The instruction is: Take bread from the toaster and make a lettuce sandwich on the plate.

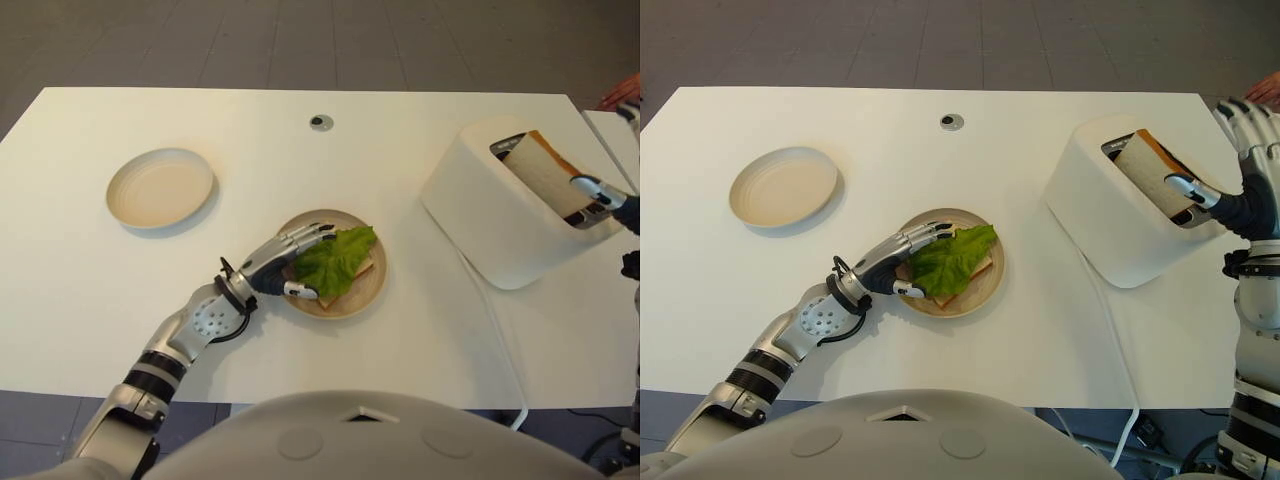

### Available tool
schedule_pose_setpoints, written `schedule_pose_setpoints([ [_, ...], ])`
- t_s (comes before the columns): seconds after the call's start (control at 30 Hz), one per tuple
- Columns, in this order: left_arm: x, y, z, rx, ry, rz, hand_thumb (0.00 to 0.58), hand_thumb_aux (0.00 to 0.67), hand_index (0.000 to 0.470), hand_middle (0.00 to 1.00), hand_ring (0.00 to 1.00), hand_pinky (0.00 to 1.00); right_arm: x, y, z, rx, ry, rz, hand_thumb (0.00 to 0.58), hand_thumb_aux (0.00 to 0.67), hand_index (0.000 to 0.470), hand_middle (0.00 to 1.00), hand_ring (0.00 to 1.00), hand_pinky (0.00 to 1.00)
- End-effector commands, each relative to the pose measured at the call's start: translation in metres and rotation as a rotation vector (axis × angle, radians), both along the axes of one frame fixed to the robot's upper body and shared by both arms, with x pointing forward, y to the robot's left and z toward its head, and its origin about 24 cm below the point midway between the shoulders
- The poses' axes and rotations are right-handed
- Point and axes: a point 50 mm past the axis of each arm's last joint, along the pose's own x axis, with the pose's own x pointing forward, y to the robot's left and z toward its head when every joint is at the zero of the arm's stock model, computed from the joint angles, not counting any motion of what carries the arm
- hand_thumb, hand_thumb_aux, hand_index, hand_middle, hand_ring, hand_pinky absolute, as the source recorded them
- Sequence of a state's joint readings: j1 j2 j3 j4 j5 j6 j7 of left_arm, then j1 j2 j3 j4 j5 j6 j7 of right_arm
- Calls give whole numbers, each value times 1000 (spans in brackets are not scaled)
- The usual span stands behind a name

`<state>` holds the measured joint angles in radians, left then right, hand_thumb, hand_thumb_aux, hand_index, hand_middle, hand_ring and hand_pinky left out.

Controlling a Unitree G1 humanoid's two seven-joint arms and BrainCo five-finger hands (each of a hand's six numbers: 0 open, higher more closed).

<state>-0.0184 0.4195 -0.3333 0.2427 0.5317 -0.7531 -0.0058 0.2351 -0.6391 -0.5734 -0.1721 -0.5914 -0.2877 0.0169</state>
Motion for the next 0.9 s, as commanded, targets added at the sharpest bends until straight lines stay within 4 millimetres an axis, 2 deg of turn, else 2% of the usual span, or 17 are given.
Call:
schedule_pose_setpoints([
  [0.03, 4, 6, 16, -56, -89, 46, 0, 0, 0, 0, 0, 0, 0, -8, -19, -18, 116, -38, 0, 0, 0, 0, 0, 0],
  [0.13, 5, 11, 29, -126, -142, 65, 0, 0, 0, 0, 0, 0, -3, -10, -24, -17, 148, -55, 0, 0, 0, 0, 0, 0],
  [0.17, 5, 11, 31, -143, -150, 67, 0, 0, 0, 0, 0, 0, -3, -10, -25, -17, 151, -54, 96, 58, 41, 0, 0, 0],
  [0.2, 5, 12, 33, -154, -155, 69, 0, 0, 0, 0, 0, 0, -3, -9, -25, -19, 149, -51, 398, 294, 206, 0, 0, 0],
  [0.23, 5, 12, 33, -159, -158, 71, 0, 0, 0, 0, 0, 0, -3, -9, -24, -24, 140, -49, 563, 554, 389, 0, 0, 0],
  [0.27, 5, 12, 34, -162, -158, 72, 0, 0, 0, 0, 0, 0, -3, -8, -20, -33, 122, -44, 580, 670, 470, 0, 0, 0],
  [0.3, 5, 13, 33, -164, -156, 73, 0, 0, 0, 0, 0, 0, -3, -6, -17, -39, 101, -36, 580, 670, 470, 227, 227, 227],
  [0.33, 6, 13, 33, -165, -154, 75, 0, 0, 0, 0, 0, 0, -3, -5, -14, -41, 74, -29, 580, 670, 470, 396, 396, 396],
  [0.37, 5, 14, 32, -166, -149, 78, 0, 0, 0, 0, 0, 0, -4, -3, -8, -47, 31, -21, 580, 670, 470, 608, 608, 608],
  [0.5, 9, 19, 27, -162, -127, 125, 0, 0, 0, 0, 0, 0, -4, 7, 14, -29, -164, 23, 580, 670, 470, 620, 620, 620],
  [0.73, 10, 22, 20, -186, -99, 172, 0, 0, 0, 0, 0, 0, 9, 18, 22, 40, -335, 70, 580, 670, 470, 812, 812, 812],
  [0.8, 11, 24, 20, -205, -99, 186, 0, 0, 0, 0, 0, 0, 6, 24, 39, 148, -497, 130, 580, 670, 470, 843, 843, 843],
  [0.9, 13, 26, 21, -243, -101, 210, 0, 0, 0, 0, 0, 0, 6, 50, 64, 346, -658, 361, 580, 670, 470, 835, 835, 835],
])
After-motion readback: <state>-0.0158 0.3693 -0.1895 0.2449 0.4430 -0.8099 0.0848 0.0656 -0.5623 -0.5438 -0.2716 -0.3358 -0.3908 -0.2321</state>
